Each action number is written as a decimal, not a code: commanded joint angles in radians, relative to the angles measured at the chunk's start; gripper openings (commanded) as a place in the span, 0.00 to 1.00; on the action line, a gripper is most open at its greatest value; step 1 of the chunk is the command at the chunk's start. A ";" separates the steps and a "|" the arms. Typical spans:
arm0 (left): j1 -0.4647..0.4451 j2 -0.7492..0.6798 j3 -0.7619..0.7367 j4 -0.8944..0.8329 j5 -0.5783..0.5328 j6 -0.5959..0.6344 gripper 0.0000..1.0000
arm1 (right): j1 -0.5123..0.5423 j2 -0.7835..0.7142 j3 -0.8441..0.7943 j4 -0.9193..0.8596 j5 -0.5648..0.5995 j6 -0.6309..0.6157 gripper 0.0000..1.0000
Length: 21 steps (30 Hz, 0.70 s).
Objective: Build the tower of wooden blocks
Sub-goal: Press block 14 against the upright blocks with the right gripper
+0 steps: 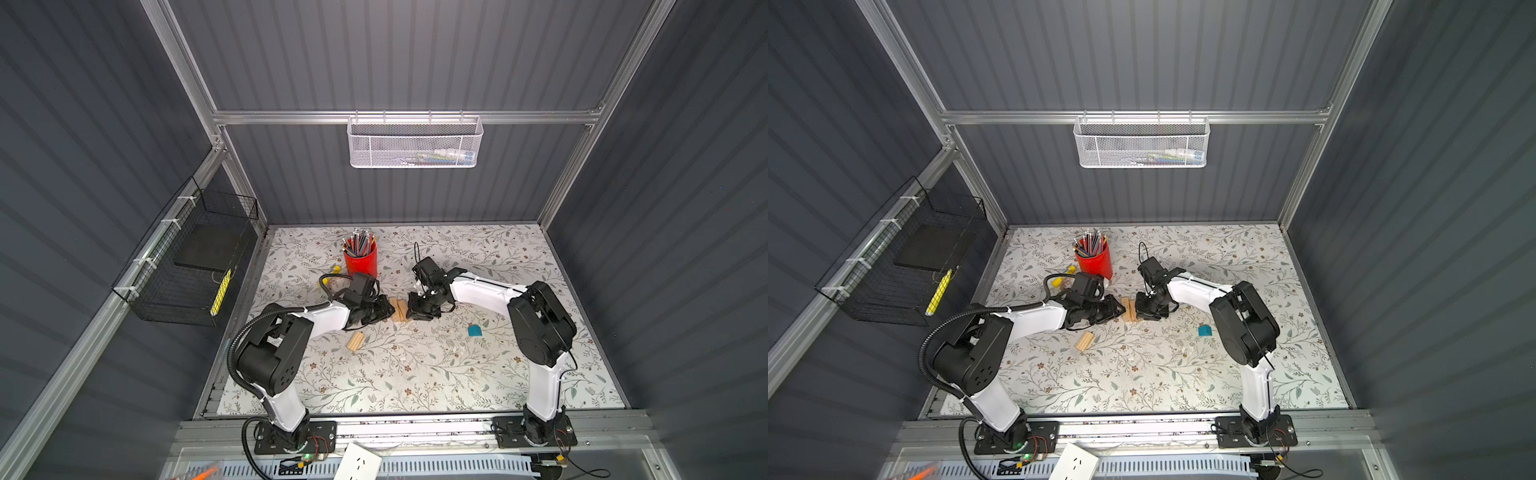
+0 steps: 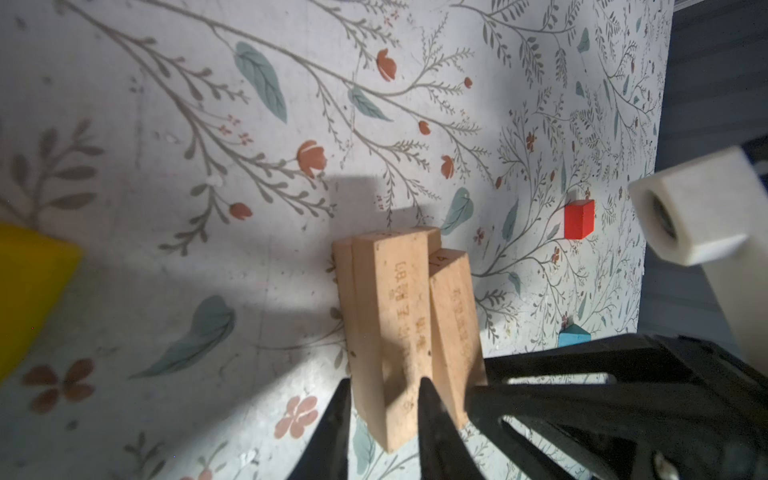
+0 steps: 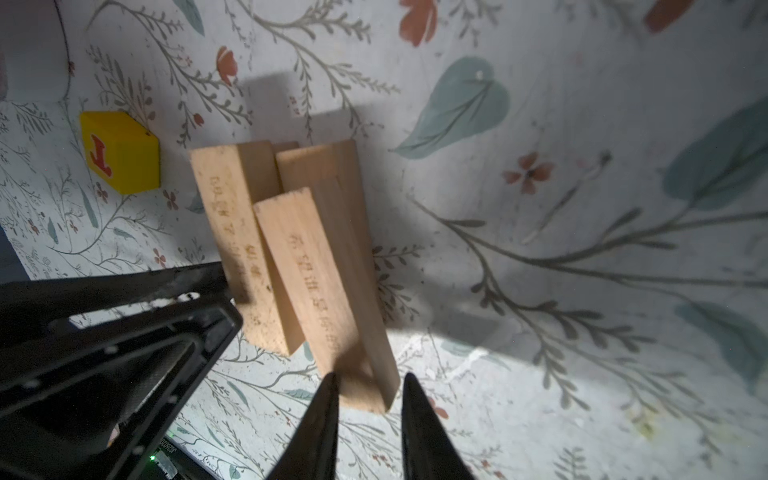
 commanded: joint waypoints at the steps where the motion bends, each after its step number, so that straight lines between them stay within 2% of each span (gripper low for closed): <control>1: 0.008 0.007 0.020 -0.005 0.019 0.025 0.28 | -0.003 0.032 0.024 0.005 -0.037 0.011 0.27; 5: 0.008 0.016 0.023 -0.007 0.019 0.027 0.27 | -0.001 0.040 0.037 0.004 -0.037 0.011 0.26; 7: 0.008 0.020 0.024 -0.007 0.052 0.027 0.27 | -0.002 0.046 0.047 0.001 -0.039 0.011 0.26; 20: 0.008 0.028 0.034 -0.024 0.053 0.038 0.26 | -0.003 0.072 0.098 -0.030 -0.022 -0.032 0.25; 21: 0.008 0.030 0.034 -0.024 0.054 0.038 0.26 | -0.003 0.077 0.106 -0.043 0.017 -0.039 0.25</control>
